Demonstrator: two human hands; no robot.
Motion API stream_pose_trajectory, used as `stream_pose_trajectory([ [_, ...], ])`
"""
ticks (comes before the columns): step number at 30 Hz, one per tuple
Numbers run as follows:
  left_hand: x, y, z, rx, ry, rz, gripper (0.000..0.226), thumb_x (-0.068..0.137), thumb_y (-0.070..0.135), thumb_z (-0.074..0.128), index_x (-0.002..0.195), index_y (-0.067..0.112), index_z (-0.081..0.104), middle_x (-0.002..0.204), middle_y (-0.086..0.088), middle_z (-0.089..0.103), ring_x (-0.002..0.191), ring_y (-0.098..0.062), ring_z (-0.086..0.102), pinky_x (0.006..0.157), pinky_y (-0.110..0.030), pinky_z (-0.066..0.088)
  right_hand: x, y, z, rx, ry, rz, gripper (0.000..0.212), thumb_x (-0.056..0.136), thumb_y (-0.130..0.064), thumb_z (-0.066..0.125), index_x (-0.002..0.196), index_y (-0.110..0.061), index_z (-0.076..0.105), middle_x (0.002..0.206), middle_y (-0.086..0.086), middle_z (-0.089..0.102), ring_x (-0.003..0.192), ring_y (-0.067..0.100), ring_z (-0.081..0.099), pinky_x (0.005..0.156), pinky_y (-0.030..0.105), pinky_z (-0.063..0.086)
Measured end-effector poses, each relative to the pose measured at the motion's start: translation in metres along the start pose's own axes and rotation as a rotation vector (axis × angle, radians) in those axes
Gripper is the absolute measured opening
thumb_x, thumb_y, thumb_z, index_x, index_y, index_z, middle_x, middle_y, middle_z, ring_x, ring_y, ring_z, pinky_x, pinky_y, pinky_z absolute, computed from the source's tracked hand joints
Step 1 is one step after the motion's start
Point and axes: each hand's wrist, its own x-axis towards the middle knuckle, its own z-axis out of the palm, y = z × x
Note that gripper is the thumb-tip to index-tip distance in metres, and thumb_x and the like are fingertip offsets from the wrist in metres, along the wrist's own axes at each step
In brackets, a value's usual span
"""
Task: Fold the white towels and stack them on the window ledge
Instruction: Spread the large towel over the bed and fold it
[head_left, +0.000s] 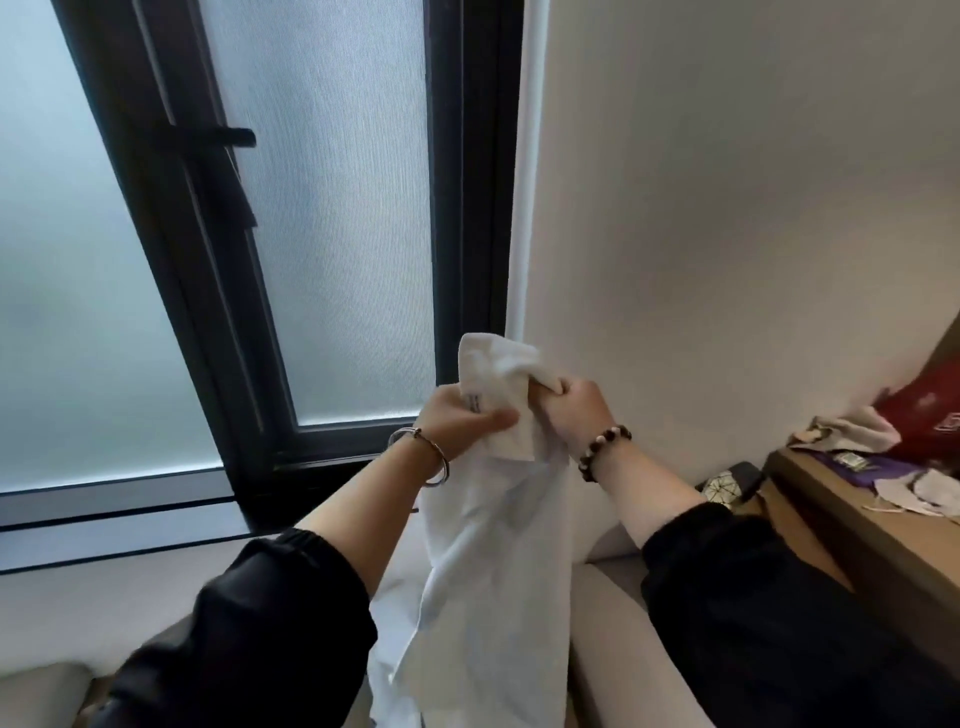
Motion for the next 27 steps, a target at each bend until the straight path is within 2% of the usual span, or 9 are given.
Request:
stream_pose_trajectory([
  [3, -0.013, 0.027, -0.005, -0.198, 0.073, 0.028, 0.012, 0.074, 0.011, 0.079, 0.075, 0.016, 0.068, 0.076, -0.001, 0.068, 0.074, -0.019, 0.064, 0.078, -0.035, 0.054, -0.022, -0.013, -0.014, 0.397, -0.015, 0.069, 0.038, 0.093, -0.039, 0.056, 0.104, -0.003, 0.060, 0.103, 0.011, 0.066, 0.099, 0.025, 0.060, 0.087, 0.041, 0.047],
  [6, -0.025, 0.053, -0.005, -0.504, 0.062, 0.018, 0.007, 0.079, 0.008, 0.073, 0.084, 0.008, 0.068, 0.089, -0.015, 0.068, 0.083, -0.028, 0.064, 0.085, -0.045, 0.053, -0.053, -0.006, -0.025, 0.319, -0.120, 0.106, 0.059, 0.090, -0.051, 0.055, 0.132, -0.011, 0.044, 0.131, 0.006, 0.056, 0.122, 0.018, 0.052, 0.095, 0.036, 0.038],
  [8, -0.028, 0.070, 0.003, -0.647, 0.009, 0.008, 0.006, 0.084, 0.008, 0.069, 0.089, 0.007, 0.067, 0.092, -0.014, 0.069, 0.082, -0.027, 0.065, 0.085, -0.044, 0.054, -0.075, 0.007, -0.022, 0.287, -0.149, 0.146, 0.089, 0.070, -0.051, 0.076, 0.139, -0.022, 0.029, 0.132, 0.000, 0.051, 0.116, 0.012, 0.052, 0.089, 0.021, 0.041],
  [10, -0.032, 0.086, 0.018, -0.708, -0.040, -0.008, 0.002, 0.087, 0.009, 0.066, 0.088, 0.010, 0.067, 0.083, -0.007, 0.070, 0.075, -0.020, 0.066, 0.078, -0.036, 0.057, -0.093, 0.022, -0.015, 0.275, -0.141, 0.097, 0.121, 0.046, -0.053, 0.088, 0.143, -0.022, 0.023, 0.134, 0.003, 0.050, 0.115, 0.015, 0.055, 0.086, 0.023, 0.050],
  [15, -0.044, 0.106, 0.064, -0.699, -0.161, -0.079, 0.003, 0.091, 0.012, 0.063, 0.088, 0.012, 0.064, 0.077, -0.003, 0.068, 0.068, -0.014, 0.064, 0.064, -0.026, 0.057, -0.128, 0.015, -0.023, 0.305, 0.011, -0.015, 0.060, 0.062, -0.018, 0.085, 0.114, -0.025, 0.056, 0.104, -0.006, 0.070, 0.099, 0.010, 0.066, 0.077, 0.021, 0.054],
  [19, -0.044, 0.113, 0.106, -0.748, -0.240, -0.123, 0.003, 0.092, 0.012, 0.061, 0.093, 0.010, 0.063, 0.083, -0.007, 0.067, 0.071, -0.016, 0.064, 0.078, -0.032, 0.056, -0.140, 0.027, -0.068, 0.349, 0.166, 0.213, 0.070, 0.052, -0.031, 0.089, 0.114, -0.009, 0.065, 0.100, 0.007, 0.073, 0.096, 0.025, 0.069, 0.085, 0.041, 0.056],
  [22, -0.039, 0.124, 0.149, -0.651, -0.221, -0.139, 0.010, 0.089, 0.018, 0.066, 0.083, 0.011, 0.061, 0.063, 0.001, 0.064, 0.056, -0.010, 0.060, 0.063, -0.024, 0.055, -0.149, 0.036, -0.125, 0.280, 0.263, 0.311, 0.051, 0.064, -0.024, 0.087, 0.108, -0.007, 0.066, 0.100, 0.011, 0.072, 0.091, 0.026, 0.069, 0.082, 0.040, 0.056],
  [25, -0.028, 0.136, 0.206, -0.523, -0.191, -0.172, 0.019, 0.083, 0.031, 0.070, 0.084, 0.014, 0.061, 0.078, -0.003, 0.061, 0.070, -0.017, 0.057, 0.071, -0.030, 0.050, -0.159, 0.038, -0.193, 0.176, 0.358, 0.307, 0.048, 0.065, -0.027, 0.086, 0.105, -0.012, 0.065, 0.099, 0.006, 0.071, 0.087, 0.022, 0.067, 0.082, 0.040, 0.056],
  [27, -0.023, 0.147, 0.256, -0.530, -0.240, -0.180, 0.030, 0.083, 0.037, 0.069, 0.101, 0.014, 0.062, 0.090, -0.004, 0.062, 0.076, -0.018, 0.059, 0.071, -0.028, 0.050, -0.166, 0.034, -0.241, 0.118, 0.432, 0.244, 0.039, 0.070, -0.020, 0.082, 0.103, -0.016, 0.061, 0.101, 0.002, 0.068, 0.087, 0.018, 0.064, 0.081, 0.035, 0.053],
])
